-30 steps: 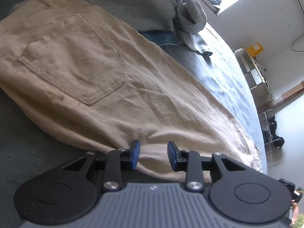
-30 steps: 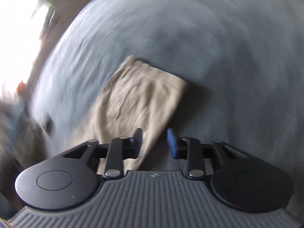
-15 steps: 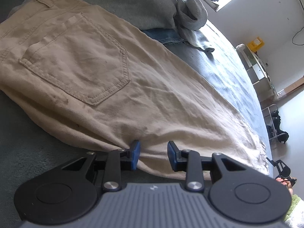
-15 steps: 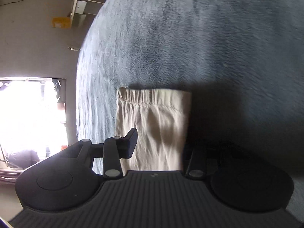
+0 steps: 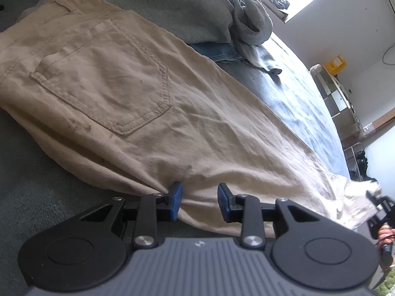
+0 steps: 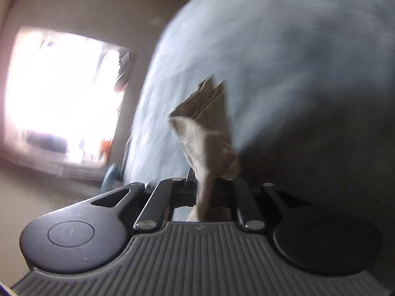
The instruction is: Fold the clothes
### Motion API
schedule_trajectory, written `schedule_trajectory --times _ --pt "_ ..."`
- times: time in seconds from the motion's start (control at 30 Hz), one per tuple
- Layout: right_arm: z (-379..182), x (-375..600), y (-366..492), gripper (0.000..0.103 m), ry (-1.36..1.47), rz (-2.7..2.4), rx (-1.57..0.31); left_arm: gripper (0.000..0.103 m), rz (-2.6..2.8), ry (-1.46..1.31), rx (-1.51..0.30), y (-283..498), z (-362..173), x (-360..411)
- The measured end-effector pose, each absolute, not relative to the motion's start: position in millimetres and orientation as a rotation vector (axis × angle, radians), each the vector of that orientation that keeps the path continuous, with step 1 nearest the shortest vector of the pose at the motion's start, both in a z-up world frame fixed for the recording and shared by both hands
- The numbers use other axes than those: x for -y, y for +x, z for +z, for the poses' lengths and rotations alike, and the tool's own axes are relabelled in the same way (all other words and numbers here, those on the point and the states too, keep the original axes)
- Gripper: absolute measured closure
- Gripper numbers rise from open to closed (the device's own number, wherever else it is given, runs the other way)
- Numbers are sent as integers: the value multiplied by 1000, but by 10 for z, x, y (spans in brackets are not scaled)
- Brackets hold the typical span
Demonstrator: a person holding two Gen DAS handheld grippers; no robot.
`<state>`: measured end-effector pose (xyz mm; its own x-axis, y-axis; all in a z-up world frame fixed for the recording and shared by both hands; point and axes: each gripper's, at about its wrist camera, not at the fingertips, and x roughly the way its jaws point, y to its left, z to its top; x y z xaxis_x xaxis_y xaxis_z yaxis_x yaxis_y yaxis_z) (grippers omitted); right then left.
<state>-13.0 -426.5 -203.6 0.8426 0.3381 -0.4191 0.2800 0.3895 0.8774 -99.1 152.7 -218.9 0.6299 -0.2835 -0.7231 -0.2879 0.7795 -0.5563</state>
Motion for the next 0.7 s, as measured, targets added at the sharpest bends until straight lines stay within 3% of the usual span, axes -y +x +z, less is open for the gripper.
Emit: schedule_trajectory --times 0.2,0.7 --pt "-1661 3545 -36 96 1204 289 -620 69 -14 -732 -898 -1019 -2221 -1577" --pt "-1561 1551 151 97 1382 613 -762 69 -139 -866 -888 -1107 -2346 -1874"
